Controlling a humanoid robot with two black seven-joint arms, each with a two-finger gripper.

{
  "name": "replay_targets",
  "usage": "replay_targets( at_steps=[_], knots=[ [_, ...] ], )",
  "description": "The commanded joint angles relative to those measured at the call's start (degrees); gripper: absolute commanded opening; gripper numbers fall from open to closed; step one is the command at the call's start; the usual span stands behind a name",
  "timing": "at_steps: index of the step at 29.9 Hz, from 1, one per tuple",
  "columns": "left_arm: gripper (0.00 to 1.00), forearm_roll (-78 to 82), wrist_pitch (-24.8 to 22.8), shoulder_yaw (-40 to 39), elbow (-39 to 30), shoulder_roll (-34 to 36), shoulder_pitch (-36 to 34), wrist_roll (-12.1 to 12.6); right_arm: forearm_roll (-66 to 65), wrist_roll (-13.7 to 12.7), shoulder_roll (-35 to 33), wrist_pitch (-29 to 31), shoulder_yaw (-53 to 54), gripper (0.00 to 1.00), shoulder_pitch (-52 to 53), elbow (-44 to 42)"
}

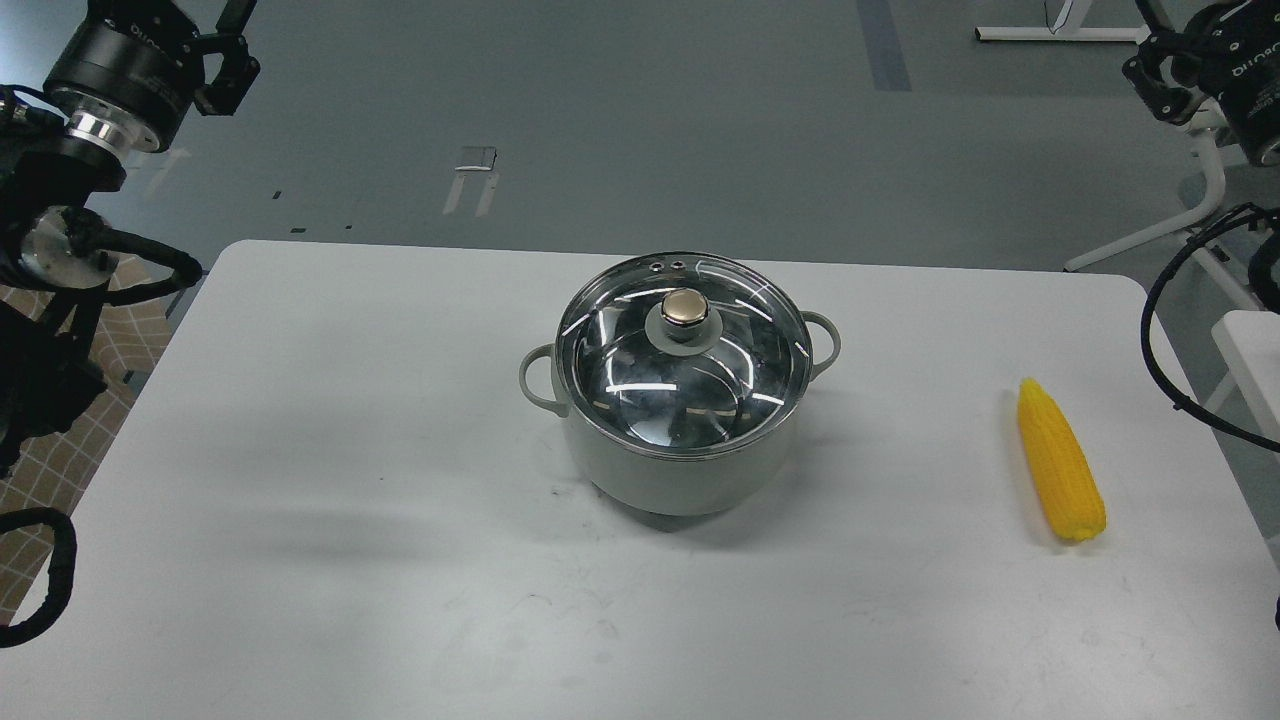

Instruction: Open pot and put corn in

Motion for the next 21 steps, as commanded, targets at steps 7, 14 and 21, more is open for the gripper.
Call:
replay_targets(
  at_steps=[7,14,21],
  knots=[
    [0.97,0.1,-0.1,0.0,-0.6,-0.1,-0.1,0.4,-0.4,0.6,0.9,-0.7,-0.3,1.00,0.2,0.0],
    [0.98,0.0,-0.9,-0.1,-0.7,0.0,-1.1,0.0,-0.3,0.5,2.1,-0.3,0.0,1.00,0.2,0.2],
    [0.97,0.2,-3.0,0.0,-1.0,-0.1,-1.1,0.0,-0.3,0.6,1.8,-0.3,0.2,1.00,0.2,0.8]
  ],
)
